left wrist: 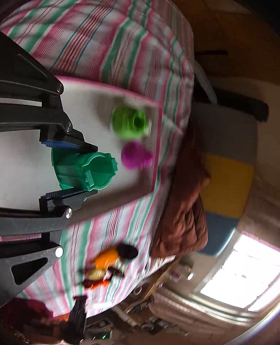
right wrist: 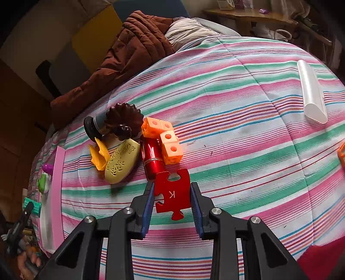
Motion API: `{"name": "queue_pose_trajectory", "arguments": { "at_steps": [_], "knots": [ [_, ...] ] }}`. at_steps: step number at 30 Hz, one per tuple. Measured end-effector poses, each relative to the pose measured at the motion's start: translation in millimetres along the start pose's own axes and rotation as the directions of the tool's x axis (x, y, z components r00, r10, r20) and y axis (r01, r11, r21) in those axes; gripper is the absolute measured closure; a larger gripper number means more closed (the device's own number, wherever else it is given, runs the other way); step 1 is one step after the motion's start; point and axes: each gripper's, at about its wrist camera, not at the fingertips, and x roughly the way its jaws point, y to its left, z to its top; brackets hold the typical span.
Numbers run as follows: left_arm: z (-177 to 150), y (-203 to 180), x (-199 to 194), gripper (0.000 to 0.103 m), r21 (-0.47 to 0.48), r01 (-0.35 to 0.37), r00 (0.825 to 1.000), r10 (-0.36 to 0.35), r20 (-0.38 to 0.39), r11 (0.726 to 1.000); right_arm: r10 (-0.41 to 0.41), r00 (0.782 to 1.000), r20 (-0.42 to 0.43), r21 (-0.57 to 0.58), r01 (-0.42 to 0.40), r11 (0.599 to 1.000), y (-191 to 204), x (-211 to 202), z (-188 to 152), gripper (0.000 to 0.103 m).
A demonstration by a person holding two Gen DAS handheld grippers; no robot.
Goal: Organize rigid objects
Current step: 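Place the green plunger piece in the tray beside the spray head and open the left tool, then carry the red K puzzle piece into the tray and open the right tool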
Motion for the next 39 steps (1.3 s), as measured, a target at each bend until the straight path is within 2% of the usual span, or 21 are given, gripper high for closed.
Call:
{"name": "queue_pose_trajectory", "arguments": {
  "at_steps": [5,12,17,23,27,39],
  "knots": [
    [9.7,25.9,22.4,0.073,0.009,-0.077,0.997,0.077,-0.025,0.997,-0.017,1.0,0.007,-0.006,0.017,1.0,0.2,-0.4,0.5,0.07],
    [19.9,37.5,35.5,0.072,0.019,-0.112,0.994,0.112,-0.015,0.994,-0.026,1.0,0.007,-0.012,0.026,1.0,1.1,0.2,1.3,0.07],
    [18.7,32.2,31.8,0.063,0.046,-0.166,0.986,0.167,0.001,0.985,-0.03,1.0,0.005,-0.019,0.03,0.999,2.4,1.3,1.1,0.07],
    [6.3,39.6,6.8,0.061,-0.053,-0.139,0.989,0.142,0.045,0.989,-0.021,1.0,0.007,-0.027,0.021,0.999,4.3,0.8,0.2,0.07],
    [-8.4,38.4,-6.9,0.061,-0.095,-0.067,0.995,0.073,0.064,0.993,-0.009,1.0,0.008,-0.042,0.01,0.999,8.9,0.6,-1.3,0.07],
    [-36.4,-3.2,-15.1,0.061,0.004,0.024,0.999,-0.025,0.038,1.0,0.023,0.999,0.03,-0.116,-0.019,0.993,26.9,-4.3,-4.4,0.07]
  ]
}}
